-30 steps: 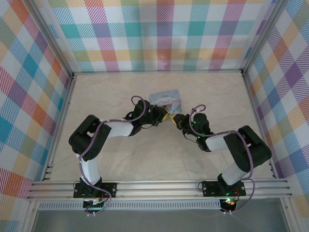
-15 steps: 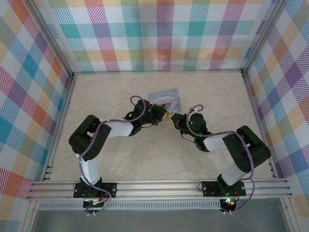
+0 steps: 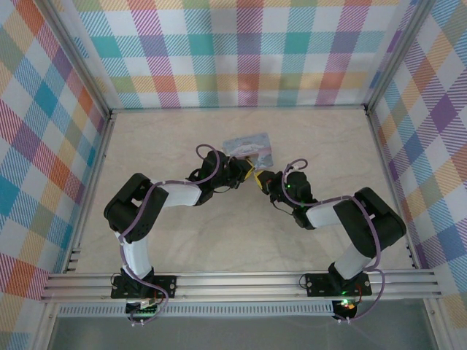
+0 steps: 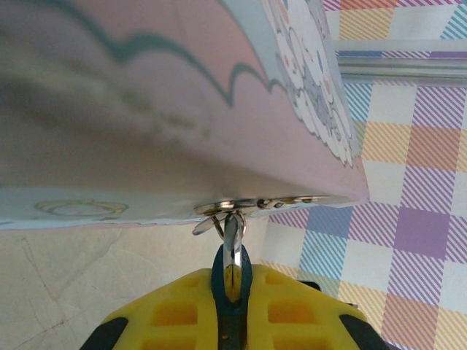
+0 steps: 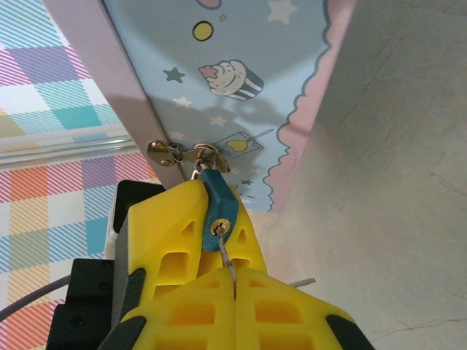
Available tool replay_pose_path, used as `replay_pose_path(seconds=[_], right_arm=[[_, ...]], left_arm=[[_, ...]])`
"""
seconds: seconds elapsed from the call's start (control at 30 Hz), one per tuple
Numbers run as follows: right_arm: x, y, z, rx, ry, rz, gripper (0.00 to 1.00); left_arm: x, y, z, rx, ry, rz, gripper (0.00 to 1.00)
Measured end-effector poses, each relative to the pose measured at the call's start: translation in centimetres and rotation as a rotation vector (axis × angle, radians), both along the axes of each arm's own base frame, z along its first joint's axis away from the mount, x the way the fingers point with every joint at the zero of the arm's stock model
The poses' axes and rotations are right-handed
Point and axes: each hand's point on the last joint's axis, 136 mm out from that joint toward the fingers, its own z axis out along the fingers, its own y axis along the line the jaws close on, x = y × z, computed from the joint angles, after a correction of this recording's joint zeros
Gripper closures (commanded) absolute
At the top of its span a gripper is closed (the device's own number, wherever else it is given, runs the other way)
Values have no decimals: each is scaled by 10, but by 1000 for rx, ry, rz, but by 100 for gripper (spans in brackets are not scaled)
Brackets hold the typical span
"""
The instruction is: Unlock the padlock with the key
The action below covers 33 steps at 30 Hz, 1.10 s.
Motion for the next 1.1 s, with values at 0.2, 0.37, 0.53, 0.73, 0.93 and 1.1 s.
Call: replay_pose_path(seconds=[0.2,0.37,0.53,0.73,0.93,1.1], right_arm=[[3,-3,2,30,13,4,100],[4,-7,3,52,25,15,100],[6,-10,4,70,29,23,100],[7,-10,0,114,57,41,100],[7,-10,-6,143,92,67,100],[10,-7,-8,121,113,92,100]], left_arm=[[0,0,1,-6,-3,0,91],[0,-1,3,-13,-10,-3,92],[-2,-3,6,-25,-13,-17,92],[-4,-5,3,-26,-7,-33,92],[-9,-8,-3,-21,9,-49,94],[-8,-7,-6,-20,12,-50,98]])
